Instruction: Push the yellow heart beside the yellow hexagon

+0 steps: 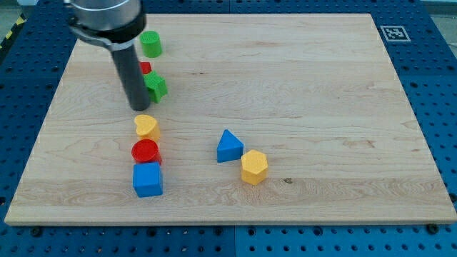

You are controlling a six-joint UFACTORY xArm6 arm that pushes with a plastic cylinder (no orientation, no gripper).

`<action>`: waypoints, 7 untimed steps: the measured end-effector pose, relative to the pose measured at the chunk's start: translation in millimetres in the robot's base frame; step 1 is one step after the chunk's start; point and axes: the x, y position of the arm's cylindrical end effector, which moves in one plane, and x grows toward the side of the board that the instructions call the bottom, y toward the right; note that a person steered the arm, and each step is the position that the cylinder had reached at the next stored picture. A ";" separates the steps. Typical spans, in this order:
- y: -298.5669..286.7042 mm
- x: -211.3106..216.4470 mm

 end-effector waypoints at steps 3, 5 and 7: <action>57.2 46.2; 114.7 77.9; 137.1 85.6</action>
